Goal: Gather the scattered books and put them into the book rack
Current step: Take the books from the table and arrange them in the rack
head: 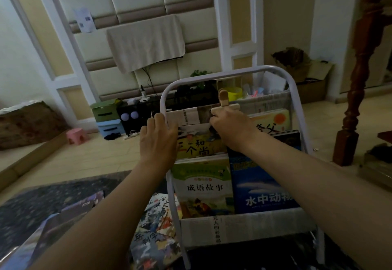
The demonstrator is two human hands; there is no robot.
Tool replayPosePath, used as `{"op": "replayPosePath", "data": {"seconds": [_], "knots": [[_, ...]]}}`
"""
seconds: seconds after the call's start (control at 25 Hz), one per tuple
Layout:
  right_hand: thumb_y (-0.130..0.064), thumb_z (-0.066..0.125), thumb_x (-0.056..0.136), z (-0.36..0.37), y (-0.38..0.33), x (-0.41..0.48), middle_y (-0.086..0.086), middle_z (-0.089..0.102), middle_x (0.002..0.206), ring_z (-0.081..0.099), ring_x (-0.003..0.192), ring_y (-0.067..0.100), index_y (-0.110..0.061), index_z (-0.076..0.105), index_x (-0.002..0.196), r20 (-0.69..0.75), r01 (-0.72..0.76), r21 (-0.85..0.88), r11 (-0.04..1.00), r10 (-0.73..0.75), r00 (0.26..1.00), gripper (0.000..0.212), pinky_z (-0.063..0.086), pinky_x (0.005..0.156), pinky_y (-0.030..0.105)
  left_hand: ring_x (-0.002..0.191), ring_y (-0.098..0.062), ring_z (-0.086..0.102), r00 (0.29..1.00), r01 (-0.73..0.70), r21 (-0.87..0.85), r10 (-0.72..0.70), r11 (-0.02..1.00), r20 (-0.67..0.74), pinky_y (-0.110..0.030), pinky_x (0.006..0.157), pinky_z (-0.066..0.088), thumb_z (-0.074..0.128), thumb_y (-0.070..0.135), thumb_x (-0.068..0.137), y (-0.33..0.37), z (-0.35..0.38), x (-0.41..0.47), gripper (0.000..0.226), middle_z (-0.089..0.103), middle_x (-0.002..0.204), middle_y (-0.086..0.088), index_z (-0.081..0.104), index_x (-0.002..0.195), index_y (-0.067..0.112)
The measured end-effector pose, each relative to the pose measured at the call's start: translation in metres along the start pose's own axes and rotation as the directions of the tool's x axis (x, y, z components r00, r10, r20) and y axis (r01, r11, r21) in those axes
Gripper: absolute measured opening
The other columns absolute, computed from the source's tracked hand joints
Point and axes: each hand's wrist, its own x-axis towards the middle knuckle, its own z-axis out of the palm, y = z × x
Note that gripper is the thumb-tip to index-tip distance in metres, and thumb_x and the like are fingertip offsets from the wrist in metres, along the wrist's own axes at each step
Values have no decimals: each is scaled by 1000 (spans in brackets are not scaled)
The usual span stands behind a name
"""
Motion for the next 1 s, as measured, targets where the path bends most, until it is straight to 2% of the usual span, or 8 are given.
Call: {"op": "replayPosePath", "data": {"seconds": [0.12,0.28,0.4,0.56,1.0], "knots": [[-5,56,95,-4,-4,1,14,54,125,55,114,34,-8,67,107,41,-7,-24,1000,8,999,17,57,79,44,89,-34,51,993,83,-35,-80,996,87,-43,69,48,70,26,84,4,2,-7,40,46,108,-17,51,117,14],[-5,53,96,-8,-8,0,15,54,125,55,115,34,-6,68,108,46,-16,-57,998,18,999,19,56,83,44,78,-32,59,963,165,-244,-102,956,251,-41,60,50,60,22,93,9,3,-9,37,48,95,-11,38,122,19],[-6,53,96,-8,-11,0,15,55,125,55,115,34,-7,68,108,50,-29,-68,997,32,998,19,56,83,43,77,-33,61,963,171,-354,-79,920,259,-41,58,51,62,20,92,6,7,-10,42,55,100,-14,36,124,23],[-7,55,95,-7,-14,1,11,56,124,54,114,31,-12,66,113,44,-67,-51,996,69,997,22,52,81,41,74,-31,60,964,169,-397,-66,902,259,-42,61,54,62,18,91,5,12,-11,41,56,100,-15,35,122,25],[-5,56,94,-4,-18,4,11,53,130,50,121,31,-13,63,121,48,-127,-23,992,128,991,29,50,86,42,78,-34,62,964,188,-334,-108,924,245,-41,59,51,59,19,94,7,15,-15,42,59,101,-14,32,125,27]]}}
